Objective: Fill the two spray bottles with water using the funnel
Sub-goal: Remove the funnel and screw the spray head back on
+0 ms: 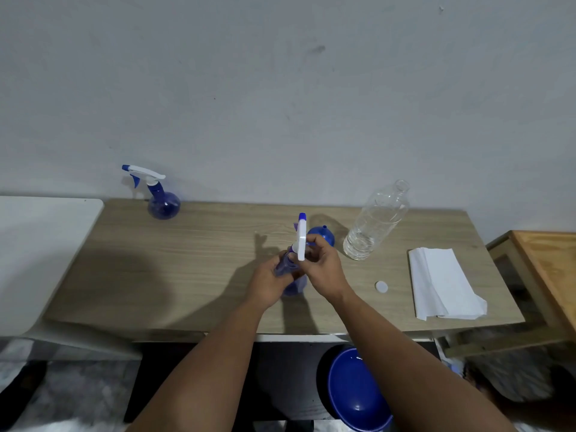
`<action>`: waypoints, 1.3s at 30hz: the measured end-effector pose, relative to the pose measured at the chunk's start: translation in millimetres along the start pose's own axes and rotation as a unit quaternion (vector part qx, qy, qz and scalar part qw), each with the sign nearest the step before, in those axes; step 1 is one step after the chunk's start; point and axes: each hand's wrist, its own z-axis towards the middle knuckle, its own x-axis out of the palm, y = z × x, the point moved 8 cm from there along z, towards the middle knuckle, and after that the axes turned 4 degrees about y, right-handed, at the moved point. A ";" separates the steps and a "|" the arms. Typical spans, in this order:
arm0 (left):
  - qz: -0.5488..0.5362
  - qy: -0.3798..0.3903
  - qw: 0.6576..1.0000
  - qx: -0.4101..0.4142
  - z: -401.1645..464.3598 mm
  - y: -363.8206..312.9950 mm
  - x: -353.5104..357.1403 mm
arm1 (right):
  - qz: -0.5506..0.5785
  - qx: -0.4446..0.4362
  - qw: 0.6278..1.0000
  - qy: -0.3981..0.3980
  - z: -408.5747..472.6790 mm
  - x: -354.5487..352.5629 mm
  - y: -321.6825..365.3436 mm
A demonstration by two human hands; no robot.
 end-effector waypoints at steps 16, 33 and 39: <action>0.026 -0.001 1.000 -0.016 -1.7 0.6 -3.5 | -0.055 0.009 0.998 0.017 -2.4 -0.3 -1.5; 0.062 -0.011 0.998 -0.011 -5.1 -3.3 -6.1 | -0.090 -0.014 0.996 0.014 -8.7 -5.9 -6.0; 0.046 -0.009 0.999 0.000 -5.6 -5.9 -4.8 | -0.082 -0.014 0.997 0.002 -9.5 -6.2 -7.6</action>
